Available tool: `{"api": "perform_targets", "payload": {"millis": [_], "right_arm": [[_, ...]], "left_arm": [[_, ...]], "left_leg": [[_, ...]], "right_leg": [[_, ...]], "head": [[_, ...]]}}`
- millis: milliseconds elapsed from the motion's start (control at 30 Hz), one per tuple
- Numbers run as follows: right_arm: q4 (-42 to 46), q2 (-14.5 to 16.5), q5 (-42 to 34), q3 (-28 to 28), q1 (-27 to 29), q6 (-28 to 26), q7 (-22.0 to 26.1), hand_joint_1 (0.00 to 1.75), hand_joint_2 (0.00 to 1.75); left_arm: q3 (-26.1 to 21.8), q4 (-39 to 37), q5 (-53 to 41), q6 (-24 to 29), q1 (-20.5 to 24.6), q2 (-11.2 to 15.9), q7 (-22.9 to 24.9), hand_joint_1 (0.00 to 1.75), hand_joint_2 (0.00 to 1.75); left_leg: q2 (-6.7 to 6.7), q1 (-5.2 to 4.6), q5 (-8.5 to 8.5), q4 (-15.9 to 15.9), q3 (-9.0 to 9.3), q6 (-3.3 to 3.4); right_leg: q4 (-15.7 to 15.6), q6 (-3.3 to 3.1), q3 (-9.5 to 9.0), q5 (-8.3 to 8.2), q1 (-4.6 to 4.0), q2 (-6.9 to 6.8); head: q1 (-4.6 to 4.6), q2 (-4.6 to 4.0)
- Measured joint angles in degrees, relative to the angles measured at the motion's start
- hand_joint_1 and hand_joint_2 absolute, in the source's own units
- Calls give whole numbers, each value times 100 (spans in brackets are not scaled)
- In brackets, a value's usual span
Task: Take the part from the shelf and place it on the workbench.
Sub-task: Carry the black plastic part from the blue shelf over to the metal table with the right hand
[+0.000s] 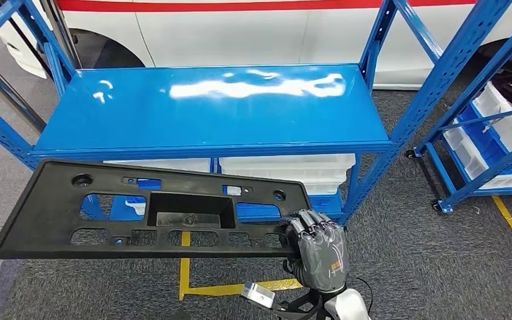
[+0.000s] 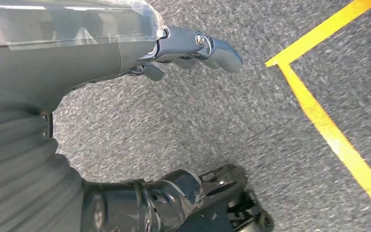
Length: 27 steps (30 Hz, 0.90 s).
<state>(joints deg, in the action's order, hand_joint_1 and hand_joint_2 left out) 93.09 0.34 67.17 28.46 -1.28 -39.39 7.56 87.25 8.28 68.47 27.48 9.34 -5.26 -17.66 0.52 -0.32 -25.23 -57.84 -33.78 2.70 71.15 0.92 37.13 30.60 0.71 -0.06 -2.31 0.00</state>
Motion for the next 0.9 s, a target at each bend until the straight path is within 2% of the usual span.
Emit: {"api": "perform_targets", "payload": {"millis": [67,100,133,167,233,267,300,367,400,433,467,500,533,567,600,633,667,733,767,800,867,900], "right_arm": [[2,-1,-18,0,-5,-1,2,175,175],[4,-1,-21,0,-7,-1,3,175,175],[6,-2,-22,0,-9,-2,4,175,175],[7,-2,-23,0,-7,-2,6,175,175],[7,-2,-25,1,-9,-2,9,175,175],[7,0,-26,2,-11,-2,10,175,175],[7,2,-26,3,-12,-2,10,175,175],[8,5,-31,6,-9,-2,11,175,175],[7,5,-41,8,-5,-2,13,175,175],[7,5,-56,9,-3,-2,18,175,175],[6,5,-72,9,-2,-2,24,175,175],[6,5,-92,11,-1,-2,31,175,175],[6,5,-110,14,-1,-2,36,175,175],[6,5,-128,16,-1,-3,39,175,175],[6,5,-148,19,-1,-3,45,175,175],[6,4,-168,22,-2,-4,55,175,175],[6,4,-189,26,-1,-5,67,175,175],[7,1,-223,35,6,-7,90,175,175],[7,-1,-234,38,10,-7,95,175,175],[8,-4,-238,39,15,-7,96,175,175],[7,-11,-242,41,23,-7,98,175,175],[7,-15,-243,42,29,-7,99,175,175]], "left_arm": [[0,0,1,2,-1,-3,-2,0,175],[0,0,1,4,-1,-5,-4,0,175],[0,0,1,5,-1,-7,-8,0,175],[0,0,1,7,-2,-8,-11,0,175],[0,-1,2,9,-5,-6,-17,0,175],[0,-2,4,9,-8,-5,-17,0,175],[0,-2,7,10,-9,-3,-17,0,175],[-1,-2,9,10,-9,-3,-17,0,175],[-1,-2,9,10,-11,-3,-17,0,175],[-1,-2,11,10,-13,-3,-17,0,175],[-1,-2,13,10,-14,-3,-17,0,175],[0,-2,15,10,-14,-3,-17,0,175],[0,-2,17,10,-11,-3,-17,0,175],[0,-2,18,10,-7,-3,-18,0,175],[0,-2,19,11,-4,-3,-20,0,175],[0,-2,21,12,-2,-3,-23,0,175],[0,-2,25,14,-5,-2,-27,0,175],[0,-2,34,18,-15,-2,-29,0,175],[0,-2,38,21,-15,-3,-28,0,175],[0,-2,40,23,-13,-3,-28,0,175],[0,-2,42,27,-10,-3,-28,0,175],[0,-2,42,28,-13,-3,-28,0,175]], "left_leg": [[-2,-6,53,-68,-107,-34],[-2,-7,82,-87,-133,-63],[-1,-4,115,-93,-147,-96],[0,-2,153,-86,-152,-132],[-11,6,146,-112,-187,-200],[-21,11,16,-217,-236,-234],[-30,22,-206,-433,-316,-268],[-36,59,-743,-1106,-513,-333],[-35,79,-894,-1419,-573,-364],[-34,97,-909,-1591,-560,-390],[-34,114,-806,-1574,-451,-411],[-33,130,-639,-1351,-238,-425],[-34,144,-500,-988,46,-432],[-38,144,-452,-565,344,-429],[-47,139,-465,-227,563,-411],[-57,126,-511,-13,682,-384],[-64,106,-540,82,712,-344],[-52,105,-456,113,637,-240],[-39,112,-396,128,595,-182],[-23,119,-327,142,537,-129],[-5,109,-212,130,397,-66],[0,99,-157,116,316,-56]], "right_leg": [[-761,-73,-531,-90,-28,-1],[-1034,-106,-699,-78,-51,-1],[-1173,-133,-767,-44,-75,-1],[-1202,-154,-767,-77,-93,0],[-1263,-228,-716,-174,-61,-16],[-1291,-276,-674,-237,-39,-27],[-1315,-311,-615,-305,-17,-40],[-1310,-341,-459,-421,-18,-51],[-1303,-334,-377,-479,-16,-54],[-1290,-322,-292,-537,-12,-57],[-1272,-305,-207,-592,-5,-59],[-1248,-283,-127,-641,4,-59],[-1219,-257,-56,-684,12,-59],[-1189,-226,1,-720,11,-58],[-1169,-192,37,-758,7,-58],[-1160,-155,56,-798,4,-60],[-1165,-114,65,-843,2,-62],[-1172,-35,90,-889,13,-51],[-1107,-5,131,-797,19,-40],[-923,18,206,-590,23,-28],[-267,47,400,-27,30,-17],[90,58,473,167,31,-15]], "head": [[2,0],[1,0],[3,0],[2,0],[2,0],[7,0],[14,0],[25,0],[25,0],[25,0],[26,0],[26,0],[26,0],[26,0],[25,0],[23,0],[21,0],[18,0],[16,0],[15,0],[14,0],[15,0]]}}
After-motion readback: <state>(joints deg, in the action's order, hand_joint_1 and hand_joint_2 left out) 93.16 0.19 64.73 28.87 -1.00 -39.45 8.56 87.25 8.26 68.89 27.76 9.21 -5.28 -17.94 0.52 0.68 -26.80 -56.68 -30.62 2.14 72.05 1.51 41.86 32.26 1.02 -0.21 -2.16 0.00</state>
